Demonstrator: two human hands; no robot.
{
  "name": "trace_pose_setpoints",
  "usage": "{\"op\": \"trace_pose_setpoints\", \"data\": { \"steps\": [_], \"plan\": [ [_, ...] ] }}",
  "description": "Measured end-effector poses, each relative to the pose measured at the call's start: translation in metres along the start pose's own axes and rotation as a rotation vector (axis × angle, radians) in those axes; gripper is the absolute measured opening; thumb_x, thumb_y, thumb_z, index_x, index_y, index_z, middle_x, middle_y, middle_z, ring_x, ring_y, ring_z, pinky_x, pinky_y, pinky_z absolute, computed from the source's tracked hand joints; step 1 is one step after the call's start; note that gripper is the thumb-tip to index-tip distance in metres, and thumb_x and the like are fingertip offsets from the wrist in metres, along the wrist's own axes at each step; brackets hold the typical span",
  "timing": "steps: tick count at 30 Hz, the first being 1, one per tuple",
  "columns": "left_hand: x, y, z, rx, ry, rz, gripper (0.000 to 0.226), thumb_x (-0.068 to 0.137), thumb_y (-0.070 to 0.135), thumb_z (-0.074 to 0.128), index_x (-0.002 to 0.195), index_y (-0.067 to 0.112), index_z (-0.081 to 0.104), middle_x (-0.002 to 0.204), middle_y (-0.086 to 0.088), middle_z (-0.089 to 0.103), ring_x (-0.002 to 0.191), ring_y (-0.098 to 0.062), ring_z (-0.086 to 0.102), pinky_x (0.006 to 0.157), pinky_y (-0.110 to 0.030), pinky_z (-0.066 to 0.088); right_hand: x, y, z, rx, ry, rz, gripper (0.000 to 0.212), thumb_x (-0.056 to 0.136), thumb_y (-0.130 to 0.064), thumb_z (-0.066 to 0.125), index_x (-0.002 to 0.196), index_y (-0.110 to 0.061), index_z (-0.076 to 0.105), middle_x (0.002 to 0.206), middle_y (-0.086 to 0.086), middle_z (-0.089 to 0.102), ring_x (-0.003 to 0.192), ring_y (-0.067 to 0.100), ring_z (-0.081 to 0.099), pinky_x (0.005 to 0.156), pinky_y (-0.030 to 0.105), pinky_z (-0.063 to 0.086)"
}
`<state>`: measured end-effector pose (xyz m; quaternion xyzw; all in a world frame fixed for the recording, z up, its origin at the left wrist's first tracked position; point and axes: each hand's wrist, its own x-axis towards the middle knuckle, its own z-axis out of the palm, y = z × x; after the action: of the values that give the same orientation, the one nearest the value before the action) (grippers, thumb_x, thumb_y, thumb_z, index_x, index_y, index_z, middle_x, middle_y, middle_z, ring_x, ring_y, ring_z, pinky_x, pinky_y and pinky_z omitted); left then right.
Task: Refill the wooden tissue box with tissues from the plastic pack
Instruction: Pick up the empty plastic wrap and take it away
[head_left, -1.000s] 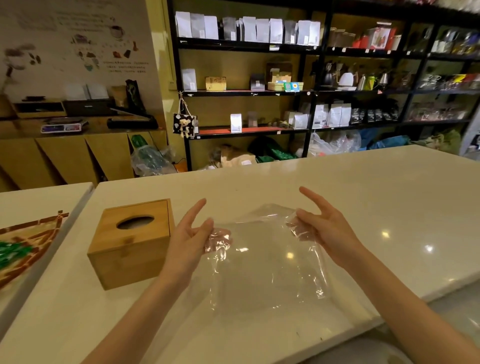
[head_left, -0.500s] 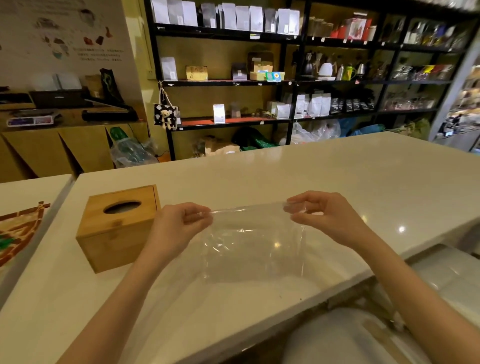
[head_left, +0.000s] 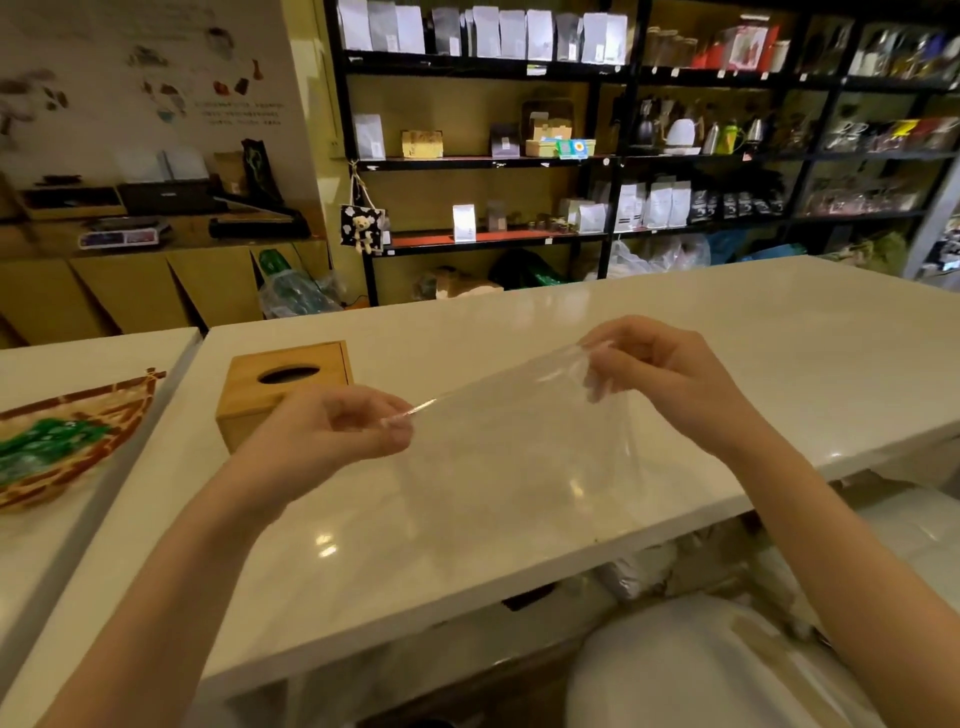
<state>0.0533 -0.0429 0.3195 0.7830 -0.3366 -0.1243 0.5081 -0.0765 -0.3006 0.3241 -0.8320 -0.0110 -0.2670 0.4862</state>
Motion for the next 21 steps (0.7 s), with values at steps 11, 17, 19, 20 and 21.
{"op": "trace_pose_setpoints", "data": {
  "steps": [11,17,19,20,21],
  "plan": [
    [-0.118,-0.049,0.054,-0.308,-0.555,-0.198,0.020,0.082,0.008,0.062,0.080,0.023,0.075,0.069,0.006,0.074,0.063,-0.004,0.067,0.064,-0.012,0.050,-0.047,0.018,0.052,0.275,-0.547,0.414,0.023,0.085,-0.013,0.060,0.105,-0.005,0.068,0.074,-0.006,0.071,0.063,0.005,0.063,0.061,0.017,0.052],
    [-0.210,-0.152,0.113,-0.634,-0.338,-0.519,0.029,0.056,0.036,0.083,0.076,0.016,0.074,0.064,0.002,0.071,0.057,-0.008,0.063,0.060,-0.022,0.047,-0.138,0.089,0.135,1.001,-0.433,1.088,0.029,0.076,-0.036,0.065,0.077,-0.010,0.077,0.080,0.009,0.075,0.073,0.021,0.072,0.075,0.031,0.058],
    [-0.232,-0.187,0.135,-0.671,-0.213,-0.670,0.041,0.047,0.039,0.088,0.076,0.013,0.074,0.064,0.000,0.070,0.057,-0.009,0.062,0.058,-0.023,0.047,-0.173,0.111,0.163,1.138,-0.430,1.217,0.033,0.077,-0.035,0.060,0.075,-0.006,0.076,0.074,0.012,0.074,0.066,0.023,0.072,0.059,0.030,0.058],
    [-0.241,-0.203,0.145,-0.723,-0.134,-0.753,0.041,0.048,0.035,0.088,0.077,0.011,0.073,0.064,-0.001,0.070,0.057,-0.010,0.063,0.057,-0.022,0.049,-0.191,0.125,0.177,1.168,-0.429,1.249,0.038,0.077,-0.038,0.061,0.086,-0.003,0.074,0.082,0.015,0.074,0.073,0.026,0.072,0.063,0.032,0.058],
    [-0.247,-0.216,0.156,-0.759,-0.048,-0.829,0.034,0.054,0.028,0.085,0.079,0.009,0.072,0.066,-0.003,0.071,0.059,-0.011,0.065,0.056,-0.022,0.052,-0.207,0.143,0.189,1.202,-0.374,1.320,0.050,0.079,-0.045,0.057,0.100,-0.002,0.070,0.096,0.018,0.072,0.085,0.030,0.071,0.072,0.036,0.058]
  ]
}}
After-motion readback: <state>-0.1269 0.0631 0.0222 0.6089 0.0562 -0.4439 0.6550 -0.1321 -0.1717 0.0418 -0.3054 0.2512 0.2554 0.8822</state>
